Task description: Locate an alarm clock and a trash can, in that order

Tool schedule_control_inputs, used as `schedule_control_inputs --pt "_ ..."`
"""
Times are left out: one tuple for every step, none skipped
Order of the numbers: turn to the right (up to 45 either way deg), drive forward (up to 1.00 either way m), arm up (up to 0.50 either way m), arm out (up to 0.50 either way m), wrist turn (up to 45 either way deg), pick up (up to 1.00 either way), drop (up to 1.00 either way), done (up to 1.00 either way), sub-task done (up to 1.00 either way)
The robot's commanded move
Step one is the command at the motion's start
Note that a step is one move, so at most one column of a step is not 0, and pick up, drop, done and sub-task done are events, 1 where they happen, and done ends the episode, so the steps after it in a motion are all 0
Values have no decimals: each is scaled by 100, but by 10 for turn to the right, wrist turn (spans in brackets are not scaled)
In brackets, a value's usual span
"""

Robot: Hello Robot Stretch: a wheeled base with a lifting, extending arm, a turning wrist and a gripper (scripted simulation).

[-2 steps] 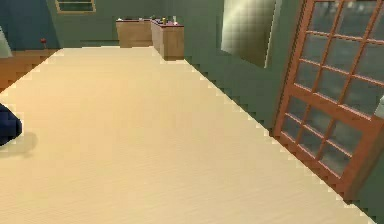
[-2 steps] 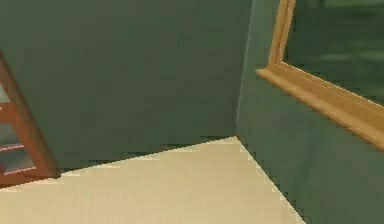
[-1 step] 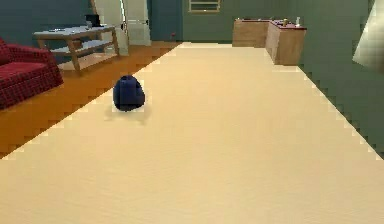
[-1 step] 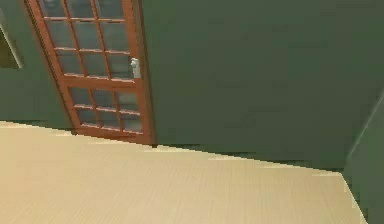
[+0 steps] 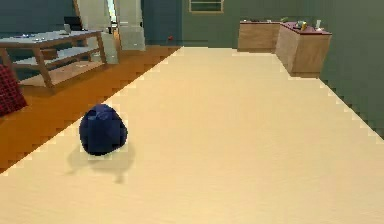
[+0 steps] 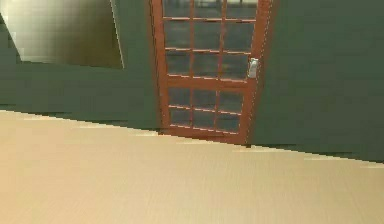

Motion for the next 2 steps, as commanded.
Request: schedule_control_inputs --pt "0 100 0 0 0 0 0 0 0" --pt "-30 0 0 0 0 0 0 0 0"
